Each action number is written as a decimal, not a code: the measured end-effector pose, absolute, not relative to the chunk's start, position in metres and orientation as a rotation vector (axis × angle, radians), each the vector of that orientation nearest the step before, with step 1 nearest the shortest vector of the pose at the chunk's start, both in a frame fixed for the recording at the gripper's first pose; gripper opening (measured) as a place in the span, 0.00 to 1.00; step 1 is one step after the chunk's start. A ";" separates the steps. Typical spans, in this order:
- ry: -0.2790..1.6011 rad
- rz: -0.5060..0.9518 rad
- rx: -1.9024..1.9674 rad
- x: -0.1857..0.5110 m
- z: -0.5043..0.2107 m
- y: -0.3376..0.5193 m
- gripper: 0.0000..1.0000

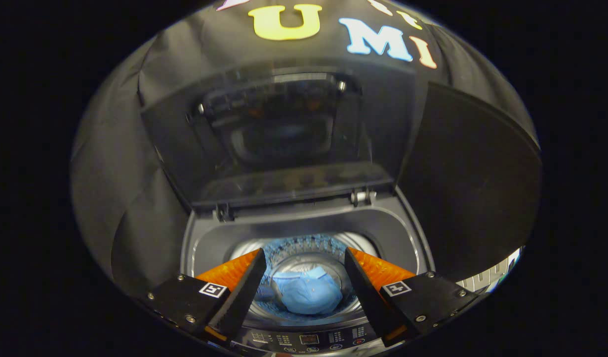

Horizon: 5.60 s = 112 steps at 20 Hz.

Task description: Put the clothes into the washing machine and then close the washing machine lid.

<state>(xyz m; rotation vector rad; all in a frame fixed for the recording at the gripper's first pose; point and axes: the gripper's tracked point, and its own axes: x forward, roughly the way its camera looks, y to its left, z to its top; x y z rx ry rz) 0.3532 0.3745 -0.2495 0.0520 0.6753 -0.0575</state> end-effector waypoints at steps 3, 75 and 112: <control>0.570 -0.072 0.048 0.361 -0.197 0.370 0.98; 0.183 0.034 -0.042 0.440 -0.102 0.392 0.97; 0.215 0.166 -0.018 0.223 -0.122 0.366 0.97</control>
